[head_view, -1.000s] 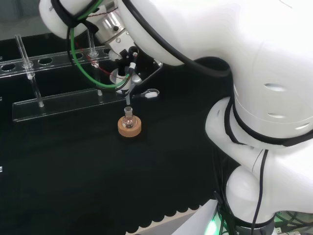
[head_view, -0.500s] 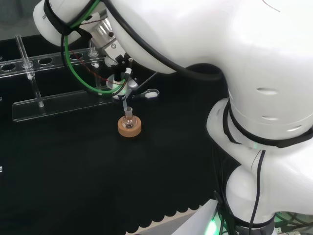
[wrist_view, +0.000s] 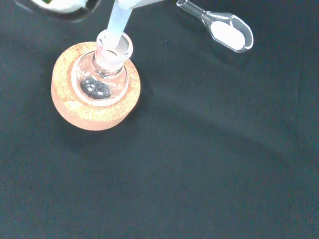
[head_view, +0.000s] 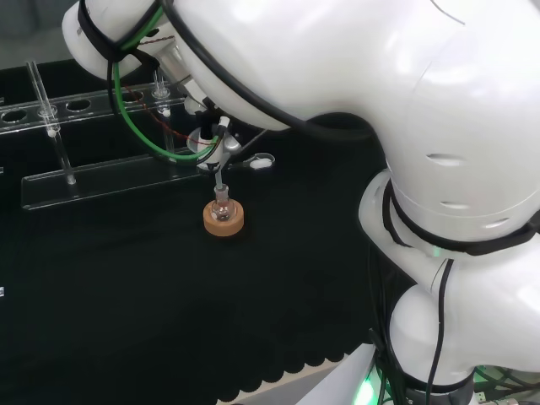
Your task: Place the funnel on the round-bottom flask.
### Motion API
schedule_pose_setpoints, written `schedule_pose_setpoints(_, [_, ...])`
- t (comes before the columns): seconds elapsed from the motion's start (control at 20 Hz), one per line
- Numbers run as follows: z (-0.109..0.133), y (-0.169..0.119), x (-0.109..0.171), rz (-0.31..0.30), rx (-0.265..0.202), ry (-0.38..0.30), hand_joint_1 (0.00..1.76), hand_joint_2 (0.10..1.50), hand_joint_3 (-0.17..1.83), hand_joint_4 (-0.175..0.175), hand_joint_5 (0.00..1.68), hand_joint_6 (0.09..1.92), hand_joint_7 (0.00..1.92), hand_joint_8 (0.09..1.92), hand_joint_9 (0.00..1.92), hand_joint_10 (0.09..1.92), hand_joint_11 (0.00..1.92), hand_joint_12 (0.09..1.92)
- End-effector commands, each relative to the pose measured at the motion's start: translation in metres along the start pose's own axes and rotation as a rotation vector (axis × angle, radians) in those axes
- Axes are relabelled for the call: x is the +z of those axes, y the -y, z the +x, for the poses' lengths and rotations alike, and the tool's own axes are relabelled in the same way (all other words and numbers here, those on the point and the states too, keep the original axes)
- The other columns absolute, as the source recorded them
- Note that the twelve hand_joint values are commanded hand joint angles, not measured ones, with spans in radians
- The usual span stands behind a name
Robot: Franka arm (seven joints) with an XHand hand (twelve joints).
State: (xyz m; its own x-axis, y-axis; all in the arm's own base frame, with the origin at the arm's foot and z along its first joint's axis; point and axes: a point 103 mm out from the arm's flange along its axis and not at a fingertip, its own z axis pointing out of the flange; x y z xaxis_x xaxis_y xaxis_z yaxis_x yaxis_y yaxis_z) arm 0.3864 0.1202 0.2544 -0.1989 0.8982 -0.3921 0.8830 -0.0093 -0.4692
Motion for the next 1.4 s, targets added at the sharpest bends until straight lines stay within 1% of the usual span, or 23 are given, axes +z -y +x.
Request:
schedule_pose_setpoints(0.05, [-0.002, -0.001, -0.001, -0.003, -0.001, -0.003, 0.89, 0.81, 0.65, -0.031, 0.76, 0.70, 0.62, 0.67, 0.98, 0.39, 0.69, 1.15])
schedule_pose_setpoints(1.05, [-0.007, -0.015, 0.011, 0.014, -0.001, -0.017, 0.89, 0.81, 0.65, -0.032, 0.76, 0.70, 0.62, 0.67, 0.98, 0.39, 0.69, 1.15])
schedule_pose_setpoints(1.4, [-0.007, -0.019, 0.016, 0.021, -0.018, -0.026, 0.89, 0.81, 0.65, -0.032, 0.76, 0.70, 0.62, 0.67, 0.98, 0.39, 0.69, 1.15])
